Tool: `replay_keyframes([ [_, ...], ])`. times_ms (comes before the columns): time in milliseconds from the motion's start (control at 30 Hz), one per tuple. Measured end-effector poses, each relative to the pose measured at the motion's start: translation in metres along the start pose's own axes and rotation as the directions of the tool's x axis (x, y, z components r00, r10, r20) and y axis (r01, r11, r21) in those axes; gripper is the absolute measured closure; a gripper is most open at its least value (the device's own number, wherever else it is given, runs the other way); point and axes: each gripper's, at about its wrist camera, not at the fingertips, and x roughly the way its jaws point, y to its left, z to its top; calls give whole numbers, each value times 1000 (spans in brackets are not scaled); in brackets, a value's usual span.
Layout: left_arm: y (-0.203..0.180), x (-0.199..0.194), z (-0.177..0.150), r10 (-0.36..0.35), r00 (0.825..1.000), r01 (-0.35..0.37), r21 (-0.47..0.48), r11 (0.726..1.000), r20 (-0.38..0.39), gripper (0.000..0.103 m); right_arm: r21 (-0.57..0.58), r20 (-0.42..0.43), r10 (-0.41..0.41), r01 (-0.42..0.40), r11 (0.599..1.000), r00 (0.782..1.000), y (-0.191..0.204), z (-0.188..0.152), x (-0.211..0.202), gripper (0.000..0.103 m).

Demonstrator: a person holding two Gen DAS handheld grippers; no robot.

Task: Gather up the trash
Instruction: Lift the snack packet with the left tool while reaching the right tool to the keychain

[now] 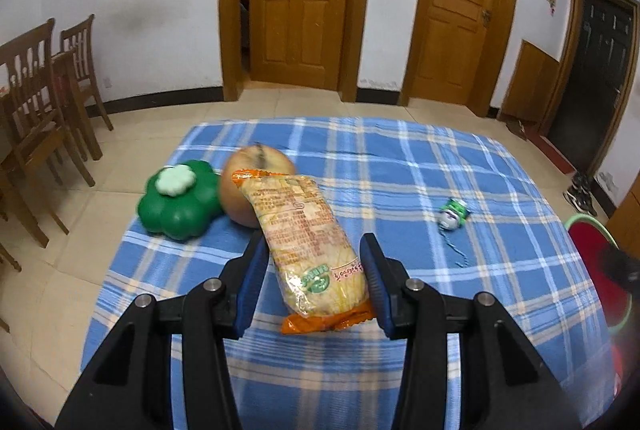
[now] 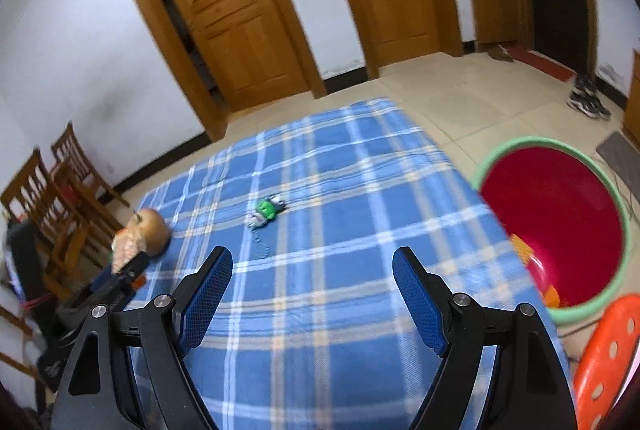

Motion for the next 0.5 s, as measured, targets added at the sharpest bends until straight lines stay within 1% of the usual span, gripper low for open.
replay_keyframes([
  [167, 21, 4, 0, 16, 1000, -15, -66, 998, 15, 55, -94, -35, -28, 25, 995, 999, 28, 0, 37, 20],
  [267, 31, 7, -1, 36, 999, -33, -98, 995, 21, 55, -109, -57, -25, 18, 994, 998, 36, 2, 54, 20],
  [367, 39, 9, -2, 36, 999, -34, -130, 991, 11, 55, -142, -67, -31, 22, 990, 997, 47, 6, 75, 20],
  [500, 42, 9, -3, 47, 999, -44, -142, 989, 18, 55, -165, -87, -44, 29, 986, 995, 54, 11, 100, 20],
])
